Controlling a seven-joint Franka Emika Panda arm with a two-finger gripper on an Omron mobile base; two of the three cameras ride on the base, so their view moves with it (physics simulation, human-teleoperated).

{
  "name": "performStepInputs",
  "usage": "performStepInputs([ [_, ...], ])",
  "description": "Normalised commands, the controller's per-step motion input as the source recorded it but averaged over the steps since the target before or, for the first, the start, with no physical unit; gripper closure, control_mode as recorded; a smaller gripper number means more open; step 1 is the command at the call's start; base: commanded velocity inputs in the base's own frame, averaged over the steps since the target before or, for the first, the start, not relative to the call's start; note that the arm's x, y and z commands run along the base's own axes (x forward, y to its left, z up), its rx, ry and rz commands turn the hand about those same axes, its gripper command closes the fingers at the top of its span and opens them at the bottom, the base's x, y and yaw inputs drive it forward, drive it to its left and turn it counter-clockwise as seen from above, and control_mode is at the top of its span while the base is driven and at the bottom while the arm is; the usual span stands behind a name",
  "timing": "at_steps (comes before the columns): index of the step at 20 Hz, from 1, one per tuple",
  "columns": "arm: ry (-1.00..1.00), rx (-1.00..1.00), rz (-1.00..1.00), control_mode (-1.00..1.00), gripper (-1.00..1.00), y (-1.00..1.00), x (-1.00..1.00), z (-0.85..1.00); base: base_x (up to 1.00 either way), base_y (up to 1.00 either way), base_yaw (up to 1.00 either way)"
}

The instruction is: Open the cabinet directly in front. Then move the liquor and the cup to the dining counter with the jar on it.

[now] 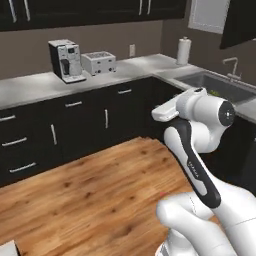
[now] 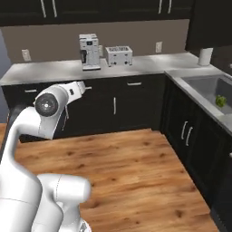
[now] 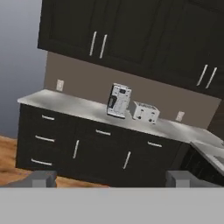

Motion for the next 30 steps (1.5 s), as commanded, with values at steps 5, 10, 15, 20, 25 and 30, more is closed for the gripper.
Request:
performStepInputs([
  [5,0.0,0.0,0.0,1.0,-1.0,0.0,0.0,0.0,0.0,0.0,-1.0],
  [10,0.0,0.0,0.0,1.0,-1.0,0.0,0.0,0.0,0.0,0.0,-1.0],
  [15,0.0,0.0,0.0,1.0,-1.0,0.0,0.0,0.0,0.21,0.06,-0.96],
  [20,0.0,0.0,0.0,1.0,-1.0,0.0,0.0,0.0,0.55,0.41,-0.5],
  [25,0.0,0.0,0.0,1.0,-1.0,0.0,0.0,0.0,0.57,0.86,-0.27],
  [30,0.0,0.0,0.0,1.0,-1.0,0.0,0.0,0.0,0.55,1.0,-0.21],
])
